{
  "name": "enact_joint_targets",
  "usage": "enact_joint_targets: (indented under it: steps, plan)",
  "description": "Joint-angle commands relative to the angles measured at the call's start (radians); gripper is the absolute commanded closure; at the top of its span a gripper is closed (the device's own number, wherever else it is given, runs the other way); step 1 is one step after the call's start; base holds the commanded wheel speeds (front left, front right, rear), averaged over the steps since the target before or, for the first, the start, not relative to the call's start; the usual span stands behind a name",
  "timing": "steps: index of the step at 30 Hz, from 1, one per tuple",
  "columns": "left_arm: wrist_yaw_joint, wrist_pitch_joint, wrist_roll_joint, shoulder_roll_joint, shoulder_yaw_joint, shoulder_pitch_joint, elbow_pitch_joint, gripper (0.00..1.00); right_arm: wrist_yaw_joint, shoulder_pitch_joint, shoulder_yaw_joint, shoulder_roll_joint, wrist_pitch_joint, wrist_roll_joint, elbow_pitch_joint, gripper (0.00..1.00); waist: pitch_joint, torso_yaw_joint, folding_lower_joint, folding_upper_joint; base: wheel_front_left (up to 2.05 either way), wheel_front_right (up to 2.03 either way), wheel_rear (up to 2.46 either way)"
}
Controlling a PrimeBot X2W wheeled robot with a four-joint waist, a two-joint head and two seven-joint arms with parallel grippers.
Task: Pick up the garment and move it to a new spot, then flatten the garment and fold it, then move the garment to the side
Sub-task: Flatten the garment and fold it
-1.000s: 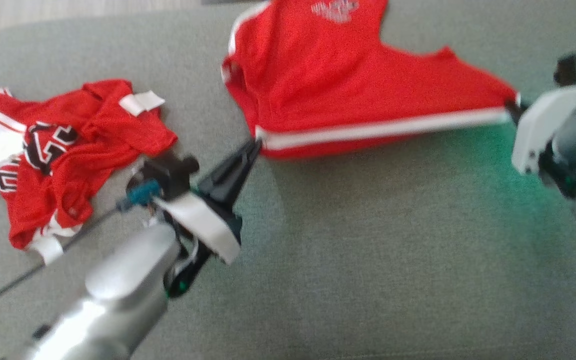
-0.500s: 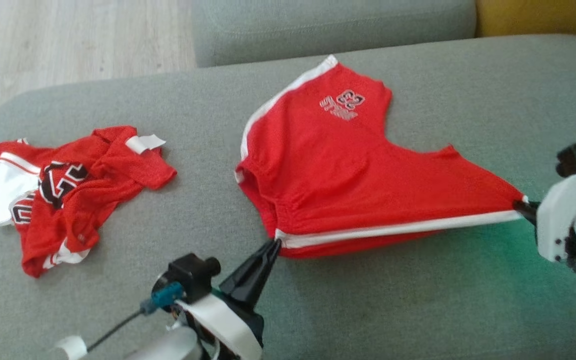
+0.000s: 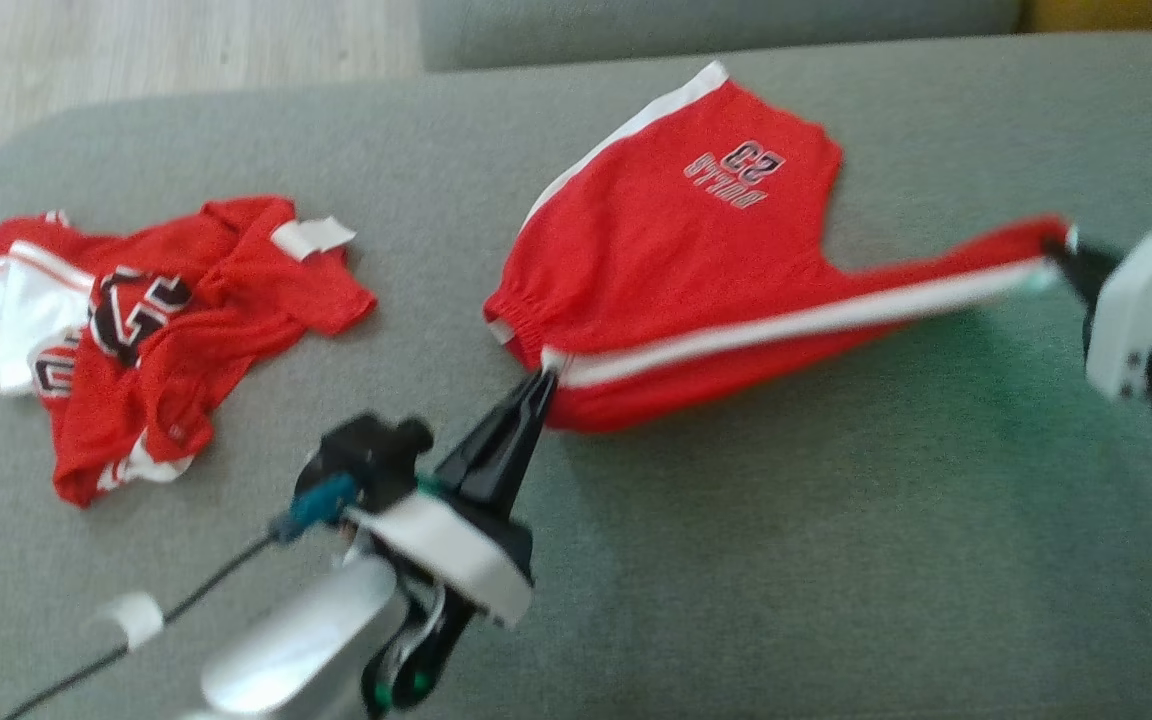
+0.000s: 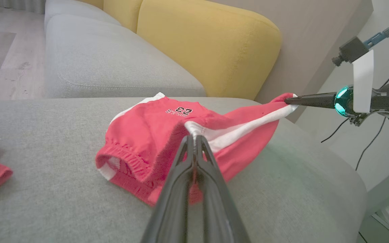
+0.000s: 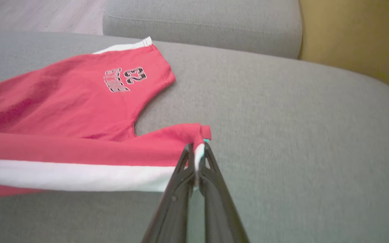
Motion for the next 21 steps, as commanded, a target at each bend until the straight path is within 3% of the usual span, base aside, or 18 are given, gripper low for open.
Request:
enact_joint_targets:
  steps: [1,10,21]
  plan:
    - [-0.011,0.002,-0.002,-0.001,0.052,-0.083,-0.003,1.0,-0.001,-0.071,-0.022,-0.004,0.0,-0.035,-0.022,1.0,0.045,0.033,-0.0001,-0.0001,0.0,0.0,0.0]
    - [-0.066,-0.003,0.036,-0.08,0.05,-0.249,0.114,1.0,-0.001,-0.29,-0.039,0.056,0.027,-0.162,0.07,1.0,0.17,0.114,-0.0001,-0.0001,0.0,0.0,0.0]
    - [-0.115,-0.051,0.067,-0.193,0.06,-0.364,0.23,1.0,-0.001,-0.506,-0.011,0.079,0.035,-0.256,0.207,1.0,0.285,0.206,-0.0001,-0.0001,0.0,0.0,0.0]
